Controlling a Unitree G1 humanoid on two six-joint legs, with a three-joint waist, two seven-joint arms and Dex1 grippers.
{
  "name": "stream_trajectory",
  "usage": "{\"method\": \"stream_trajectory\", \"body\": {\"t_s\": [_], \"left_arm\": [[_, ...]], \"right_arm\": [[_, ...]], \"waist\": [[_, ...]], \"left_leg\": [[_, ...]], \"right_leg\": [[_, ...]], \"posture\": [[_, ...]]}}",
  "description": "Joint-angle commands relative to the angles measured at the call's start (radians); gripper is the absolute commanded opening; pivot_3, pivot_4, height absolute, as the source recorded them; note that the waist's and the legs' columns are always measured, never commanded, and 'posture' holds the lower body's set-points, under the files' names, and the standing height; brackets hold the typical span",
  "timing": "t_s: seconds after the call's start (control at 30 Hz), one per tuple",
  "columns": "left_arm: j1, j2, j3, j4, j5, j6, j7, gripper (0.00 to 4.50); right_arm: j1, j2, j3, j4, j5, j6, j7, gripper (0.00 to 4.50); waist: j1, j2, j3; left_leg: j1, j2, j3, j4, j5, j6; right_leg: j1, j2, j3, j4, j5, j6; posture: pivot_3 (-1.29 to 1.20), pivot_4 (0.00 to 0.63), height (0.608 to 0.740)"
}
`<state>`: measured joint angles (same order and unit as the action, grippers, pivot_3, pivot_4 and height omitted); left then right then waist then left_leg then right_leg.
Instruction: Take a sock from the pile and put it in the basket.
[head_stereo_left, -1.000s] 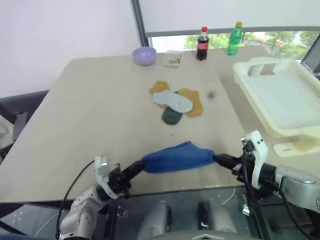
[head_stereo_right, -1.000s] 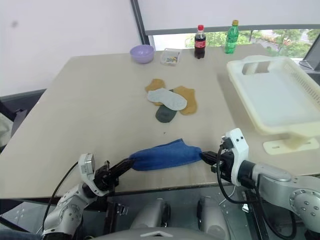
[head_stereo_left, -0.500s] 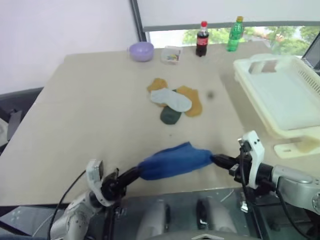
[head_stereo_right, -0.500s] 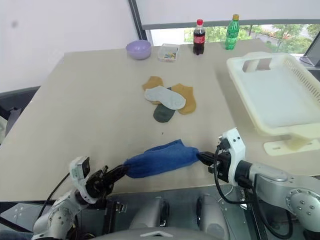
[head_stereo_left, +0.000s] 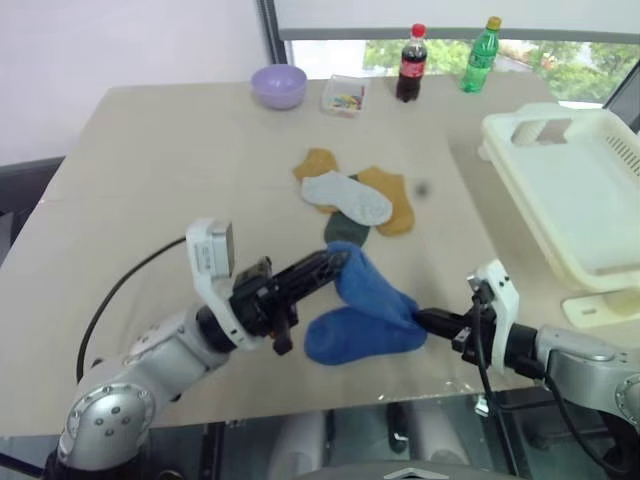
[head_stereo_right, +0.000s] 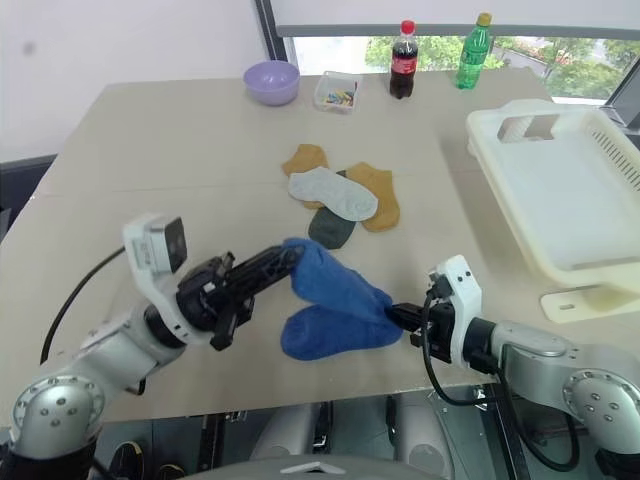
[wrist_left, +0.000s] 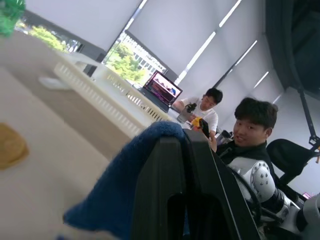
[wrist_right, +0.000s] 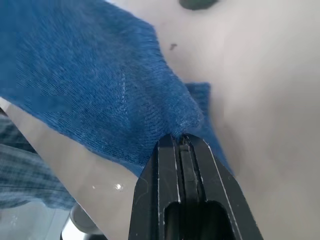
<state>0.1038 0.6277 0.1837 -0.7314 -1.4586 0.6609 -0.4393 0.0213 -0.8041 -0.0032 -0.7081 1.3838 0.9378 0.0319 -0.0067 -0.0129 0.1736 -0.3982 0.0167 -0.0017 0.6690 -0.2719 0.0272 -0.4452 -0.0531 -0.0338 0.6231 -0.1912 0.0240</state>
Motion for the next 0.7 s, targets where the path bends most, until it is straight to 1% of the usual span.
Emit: {"method": "stream_trajectory", "body": {"t_s": [0.03, 0.27, 0.57, 0.7], "left_arm": [[0.060, 0.009, 0.030, 0.003, 0.057, -0.024, -0.115, 0.11], [0.119, -0.003, 0.019, 0.032, 0.148, -0.046, -0.212, 0.11], [0.160, -0.045, -0.011, 0.058, 0.250, -0.064, -0.265, 0.11], [0.175, -0.066, -0.040, 0.083, 0.324, -0.086, -0.303, 0.11]], "right_arm": [[0.000, -0.001, -0.006, -0.020, 0.011, 0.005, 0.011, 0.00], [0.005, -0.006, -0.014, -0.020, 0.005, 0.013, 0.013, 0.00], [0.009, -0.007, -0.030, -0.021, 0.008, 0.010, 0.014, 0.00], [0.006, -0.005, -0.028, -0.021, 0.007, 0.010, 0.012, 0.00]], "waist": [[0.003, -0.003, 0.002], [0.019, -0.005, 0.003], [0.020, -0.005, 0.002], [0.020, -0.005, 0.002]], "left_leg": [[0.000, 0.000, 0.001, 0.001, 0.000, 0.000], [0.001, -0.001, -0.001, 0.003, 0.000, 0.000], [0.001, -0.001, 0.000, 0.003, 0.000, 0.000], [0.001, -0.002, 0.000, 0.003, 0.000, 0.000]], "right_leg": [[0.000, 0.000, 0.001, 0.000, -0.001, -0.002], [0.001, 0.005, 0.007, 0.003, 0.000, -0.001], [0.001, 0.006, 0.010, 0.003, 0.000, -0.001], [0.001, 0.006, 0.011, 0.003, 0.000, -0.001]], "posture": [[0.00, 0.150, 0.736], [0.00, 0.150, 0.736], [0.00, 0.150, 0.736], [0.00, 0.150, 0.736]]}}
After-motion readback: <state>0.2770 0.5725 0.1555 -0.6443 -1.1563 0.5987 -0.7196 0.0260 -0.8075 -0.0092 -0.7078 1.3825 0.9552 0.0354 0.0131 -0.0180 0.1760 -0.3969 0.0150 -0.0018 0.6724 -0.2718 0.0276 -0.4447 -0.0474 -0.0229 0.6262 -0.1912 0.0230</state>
